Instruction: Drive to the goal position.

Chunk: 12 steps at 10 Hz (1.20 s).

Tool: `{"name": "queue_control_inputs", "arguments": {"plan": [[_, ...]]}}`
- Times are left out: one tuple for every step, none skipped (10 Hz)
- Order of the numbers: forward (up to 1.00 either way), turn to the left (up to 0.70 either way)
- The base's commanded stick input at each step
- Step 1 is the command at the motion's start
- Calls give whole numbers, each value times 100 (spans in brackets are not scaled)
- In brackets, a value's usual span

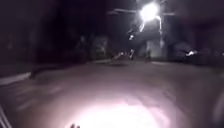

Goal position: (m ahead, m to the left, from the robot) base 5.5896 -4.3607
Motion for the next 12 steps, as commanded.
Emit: {"name": "queue_control_inputs", "arguments": {"plan": [[100,0],[100,0],[100,0],[100,0],[100,0],[100,-27],[100,-27],[100,-27],[100,-27],[100,-27],[100,-27],[100,0]]}}
